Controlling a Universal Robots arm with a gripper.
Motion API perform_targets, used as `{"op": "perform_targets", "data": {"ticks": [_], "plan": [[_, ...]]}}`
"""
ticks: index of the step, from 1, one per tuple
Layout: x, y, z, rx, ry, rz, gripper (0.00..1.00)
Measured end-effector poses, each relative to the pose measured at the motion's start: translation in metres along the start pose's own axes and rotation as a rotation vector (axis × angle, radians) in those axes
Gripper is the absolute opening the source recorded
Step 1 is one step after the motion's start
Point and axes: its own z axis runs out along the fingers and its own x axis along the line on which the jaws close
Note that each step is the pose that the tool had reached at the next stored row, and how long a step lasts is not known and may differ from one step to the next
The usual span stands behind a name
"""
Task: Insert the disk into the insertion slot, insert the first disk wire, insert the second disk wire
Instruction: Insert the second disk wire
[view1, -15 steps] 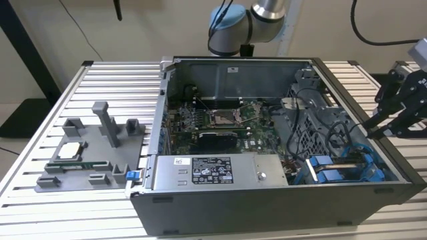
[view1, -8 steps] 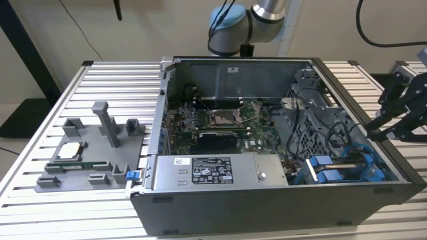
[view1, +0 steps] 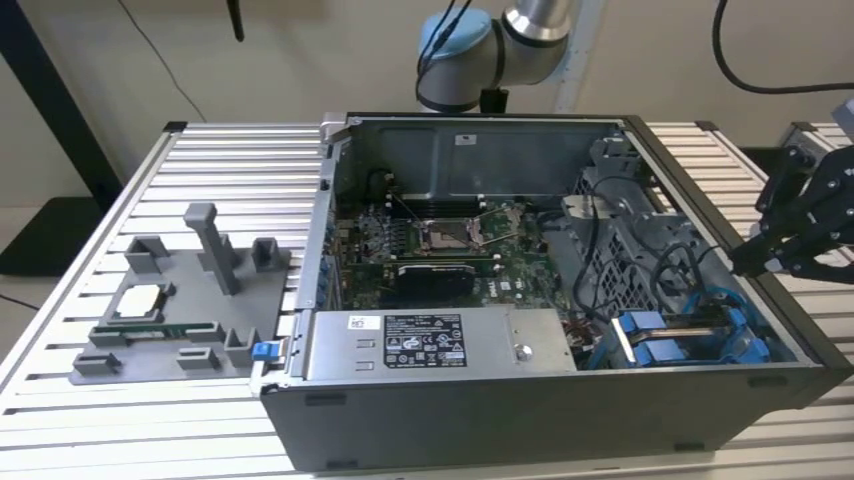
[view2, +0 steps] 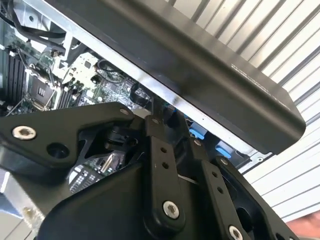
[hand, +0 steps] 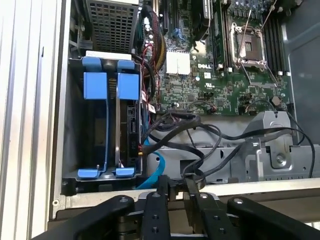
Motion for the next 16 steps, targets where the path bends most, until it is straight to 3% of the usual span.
{"op": "perform_targets", "data": {"ticks": [16], "plan": [[0.0005,0.0008,0.0002,0.0,-0.0004,0.0,0.0]]}}
